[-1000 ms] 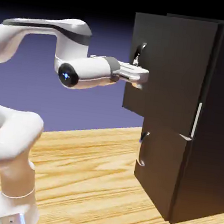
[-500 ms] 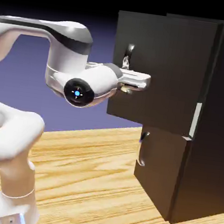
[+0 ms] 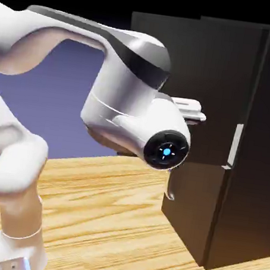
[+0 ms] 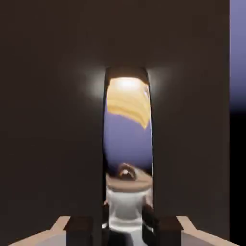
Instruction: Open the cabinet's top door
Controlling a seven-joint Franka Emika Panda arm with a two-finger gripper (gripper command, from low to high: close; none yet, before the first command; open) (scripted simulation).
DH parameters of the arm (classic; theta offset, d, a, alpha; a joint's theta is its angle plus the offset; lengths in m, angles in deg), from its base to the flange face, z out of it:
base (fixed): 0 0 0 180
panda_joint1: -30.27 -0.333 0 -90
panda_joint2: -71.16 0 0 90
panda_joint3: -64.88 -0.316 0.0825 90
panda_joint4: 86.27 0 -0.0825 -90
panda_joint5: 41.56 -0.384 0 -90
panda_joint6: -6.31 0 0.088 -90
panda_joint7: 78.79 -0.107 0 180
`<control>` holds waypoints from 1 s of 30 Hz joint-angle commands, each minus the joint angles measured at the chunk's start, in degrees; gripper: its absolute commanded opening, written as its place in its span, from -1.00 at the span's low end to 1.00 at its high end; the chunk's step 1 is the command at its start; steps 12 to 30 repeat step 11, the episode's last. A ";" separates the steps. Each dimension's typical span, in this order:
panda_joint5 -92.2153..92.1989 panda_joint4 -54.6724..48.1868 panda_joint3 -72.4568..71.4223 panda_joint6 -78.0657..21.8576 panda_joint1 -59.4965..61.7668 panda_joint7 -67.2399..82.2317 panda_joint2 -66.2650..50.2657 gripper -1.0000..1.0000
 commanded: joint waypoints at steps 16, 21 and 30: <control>1.54 -15.18 9.16 -18.02 -4.40 7.68 -17.00 1.00; 1.54 -15.18 9.16 -18.02 -4.40 7.68 -17.00 1.00; 1.54 -15.18 9.16 -18.02 -4.40 7.68 -17.00 1.00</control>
